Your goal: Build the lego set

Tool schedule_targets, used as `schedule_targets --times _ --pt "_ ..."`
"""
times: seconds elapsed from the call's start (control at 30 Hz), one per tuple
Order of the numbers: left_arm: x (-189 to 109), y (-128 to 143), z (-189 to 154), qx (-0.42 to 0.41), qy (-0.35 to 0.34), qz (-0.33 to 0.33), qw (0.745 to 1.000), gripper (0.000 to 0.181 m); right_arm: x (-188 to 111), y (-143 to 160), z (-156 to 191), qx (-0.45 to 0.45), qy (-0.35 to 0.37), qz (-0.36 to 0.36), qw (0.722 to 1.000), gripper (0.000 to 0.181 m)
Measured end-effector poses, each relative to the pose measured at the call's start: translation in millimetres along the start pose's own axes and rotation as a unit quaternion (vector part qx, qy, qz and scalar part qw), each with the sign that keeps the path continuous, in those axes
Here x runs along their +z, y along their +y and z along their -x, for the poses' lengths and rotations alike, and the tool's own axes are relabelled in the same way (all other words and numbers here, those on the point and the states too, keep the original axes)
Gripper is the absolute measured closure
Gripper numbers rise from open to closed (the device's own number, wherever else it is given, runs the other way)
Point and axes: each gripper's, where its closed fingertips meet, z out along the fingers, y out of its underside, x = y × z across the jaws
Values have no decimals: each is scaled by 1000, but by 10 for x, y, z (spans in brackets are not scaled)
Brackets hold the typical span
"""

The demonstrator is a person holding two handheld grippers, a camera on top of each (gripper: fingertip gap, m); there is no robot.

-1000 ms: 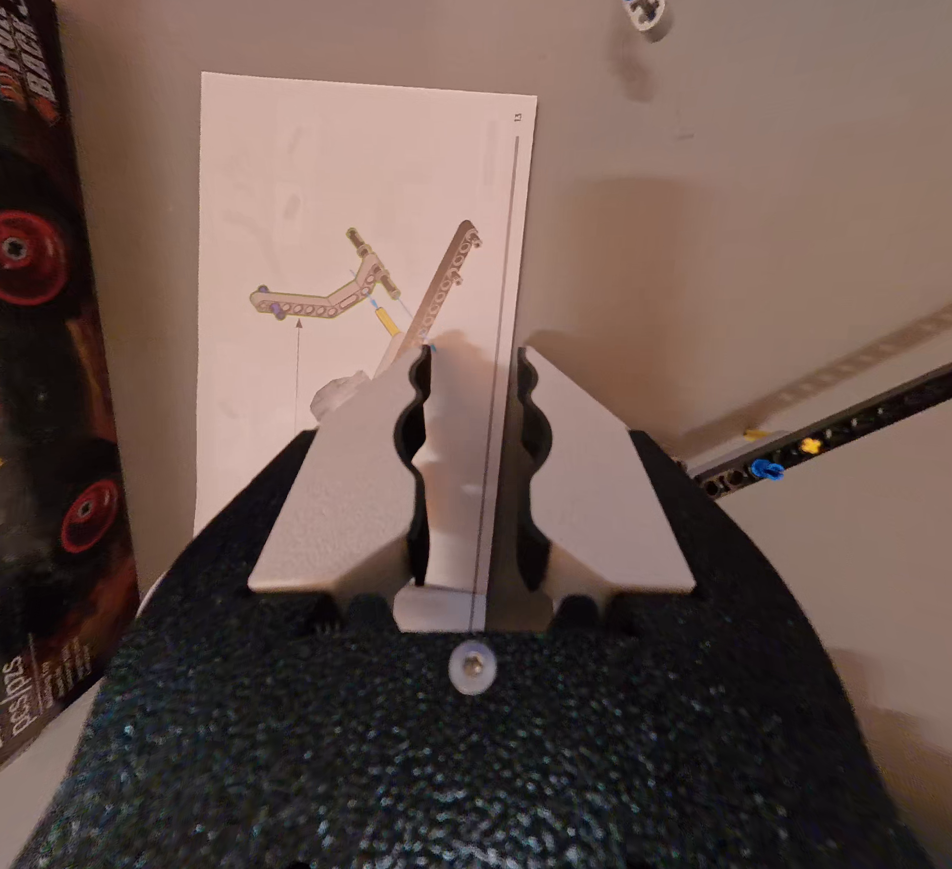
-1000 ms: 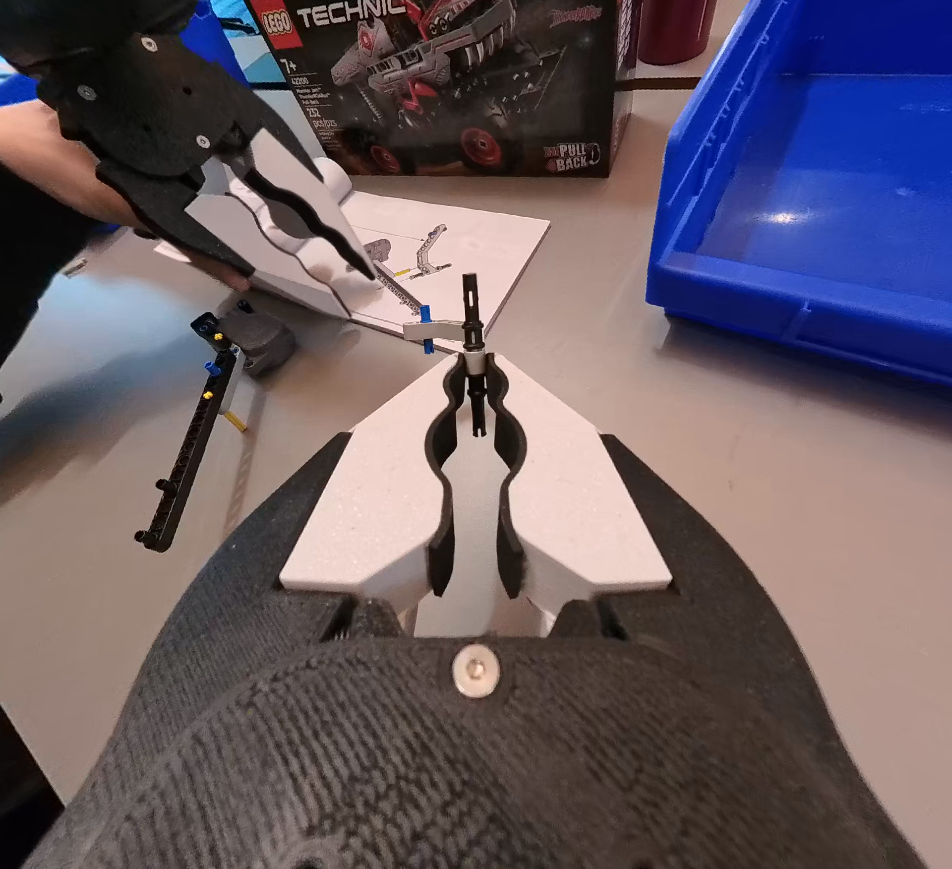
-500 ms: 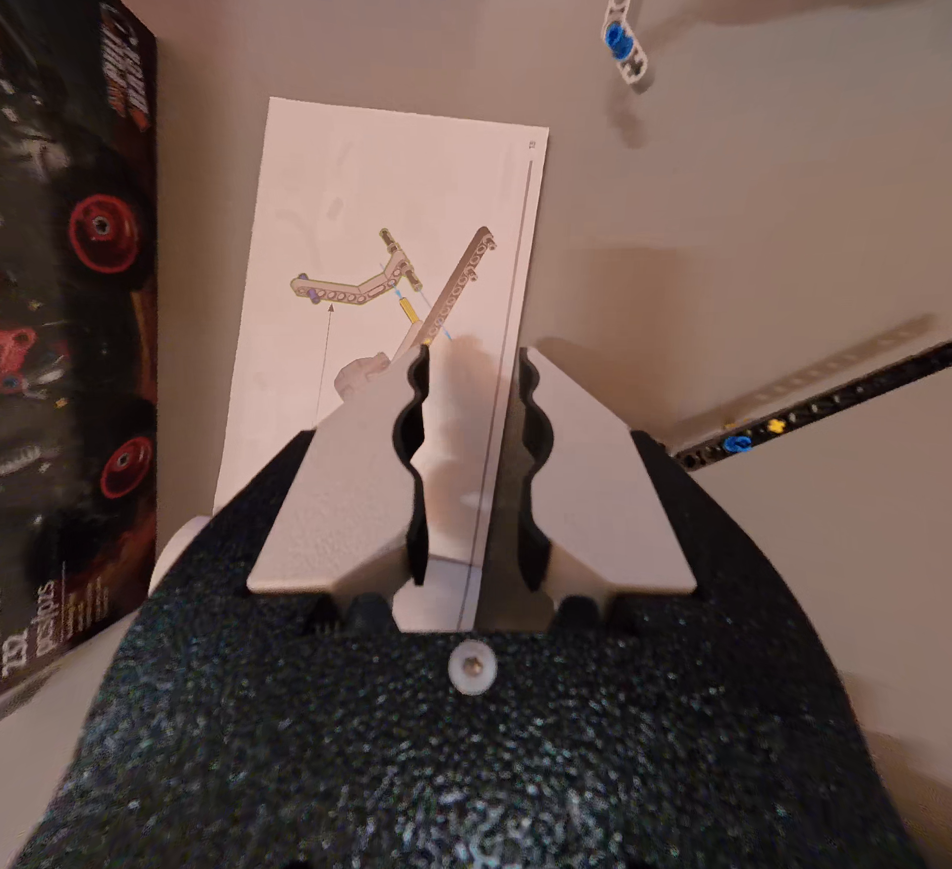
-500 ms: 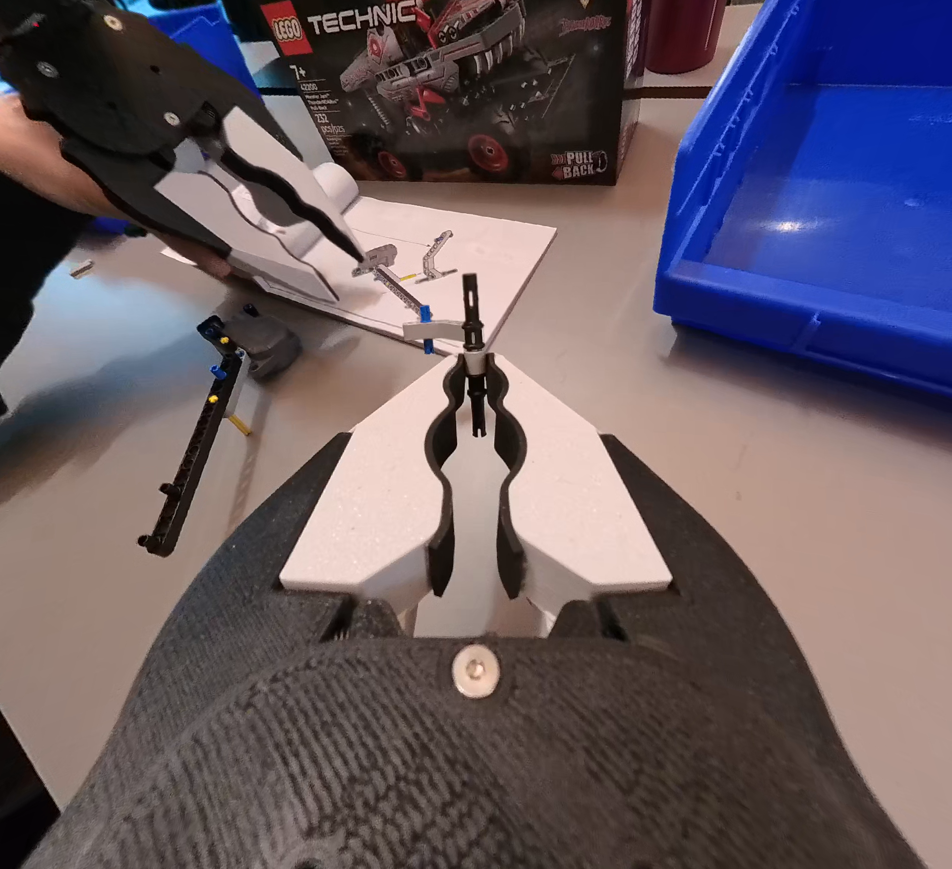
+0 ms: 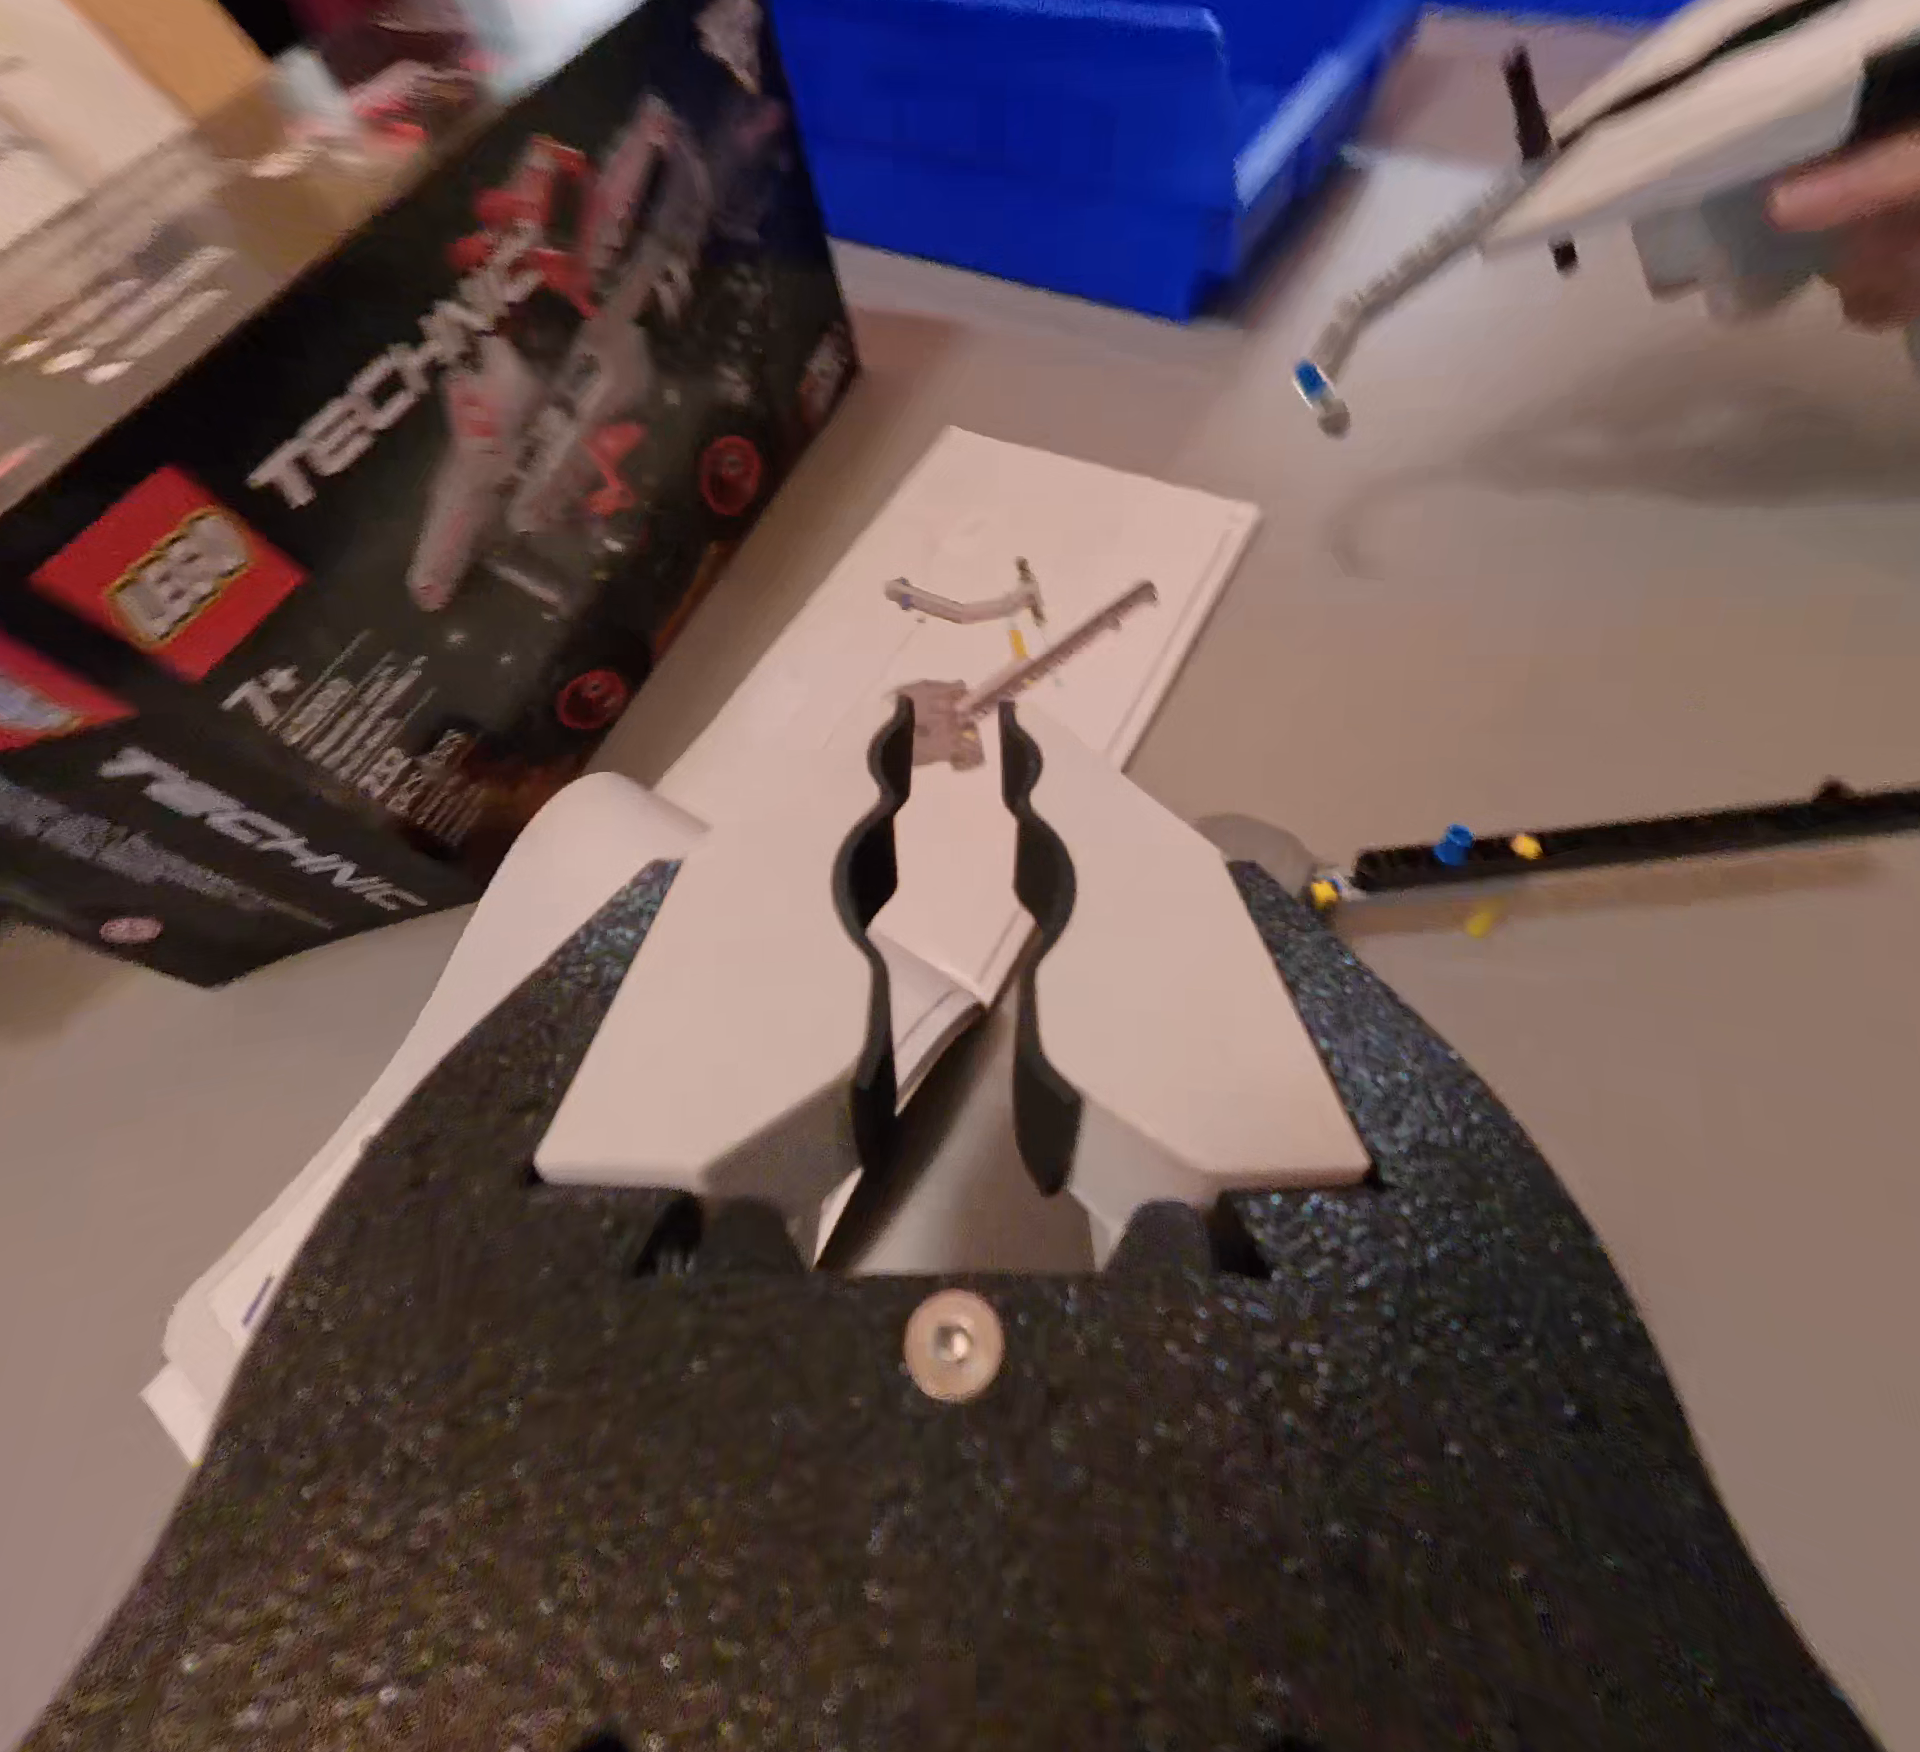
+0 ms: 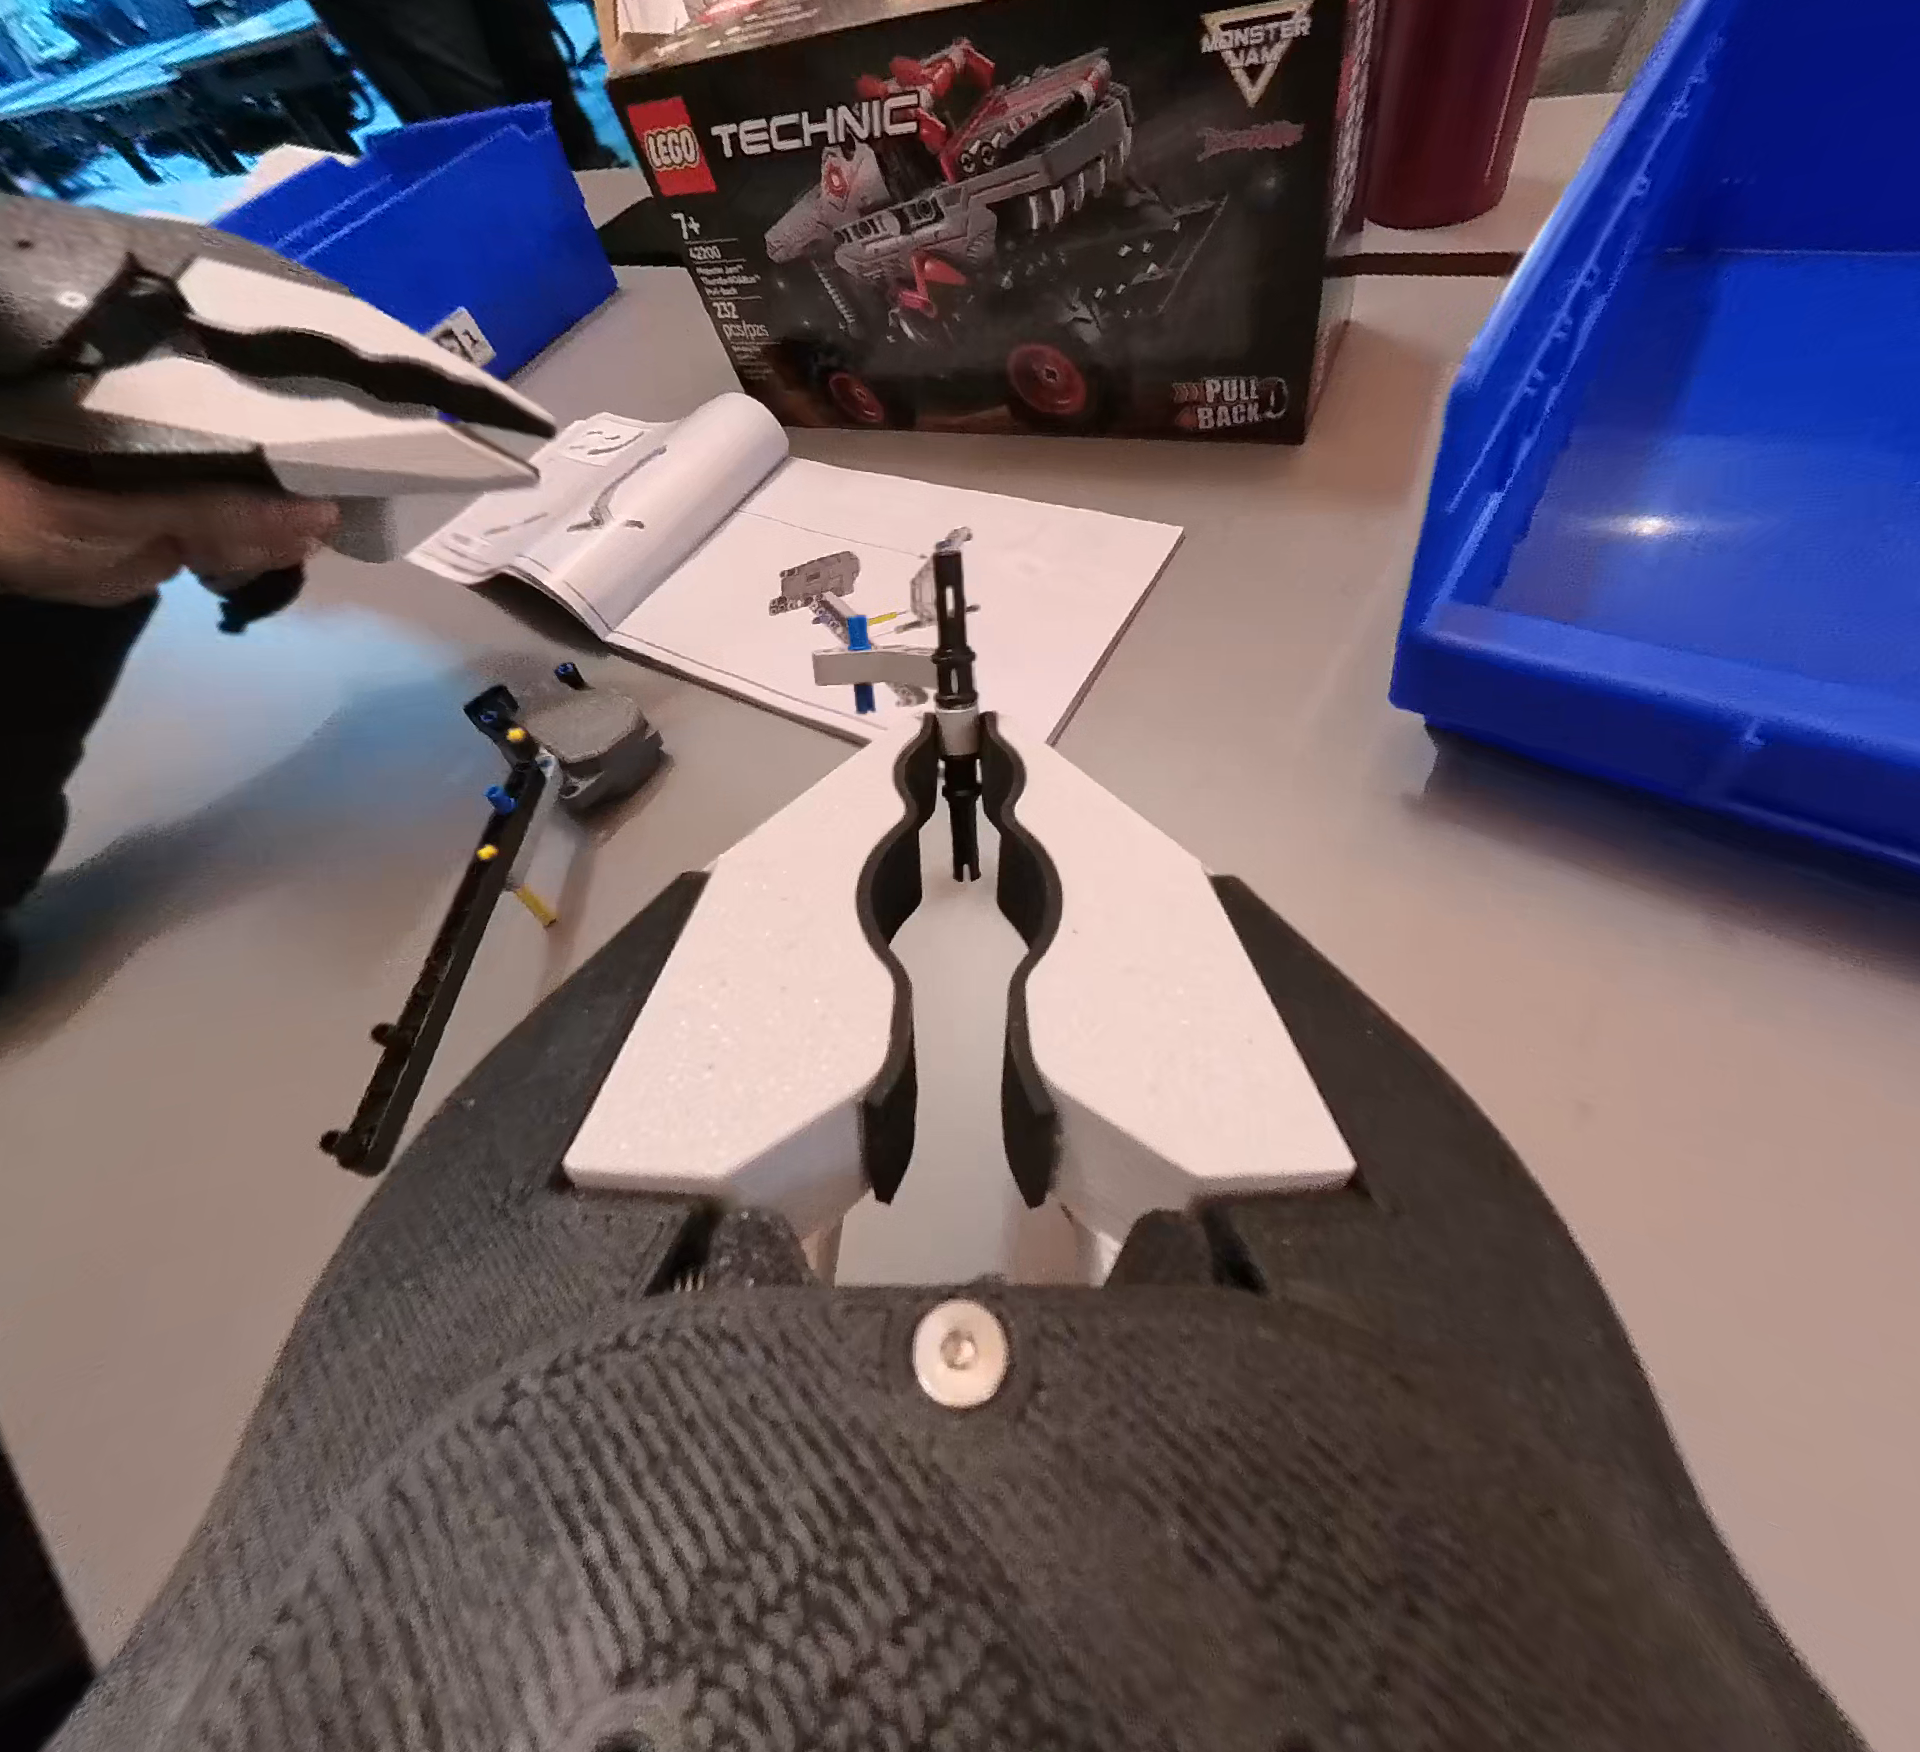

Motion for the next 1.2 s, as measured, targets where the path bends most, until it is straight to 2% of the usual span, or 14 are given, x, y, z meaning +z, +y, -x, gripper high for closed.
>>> schedule_targets --times 0.1,0.17,0.37,0.6,0.8,0.93,1.2 --pt "-44 -5 154 -59 -39 -70 995 174 39 -48 -5 -20 17 -8 1000 177" --pt "-80 -2 187 -57 -51 -86 993 176 59 -99 7 -28 23 -22 999 177" --pt "-132 -30 249 4 -102 -90 991 181 129 -178 128 -27 -4 -45 999 177" --pt "-90 -33 183 61 -115 -81 988 181 96 -211 184 -7 -40 -64 997 177" --pt "-117 -113 166 66 -119 -109 985 181 -62 -383 52 23 -22 -126 992 177" --pt "-126 -124 171 67 -122 -115 984 181 -102 -486 86 50 -45 -164 984 177" --pt "-120 -112 151 79 -117 -112 984 181 -5 -426 222 54 -81 -140 985 177"
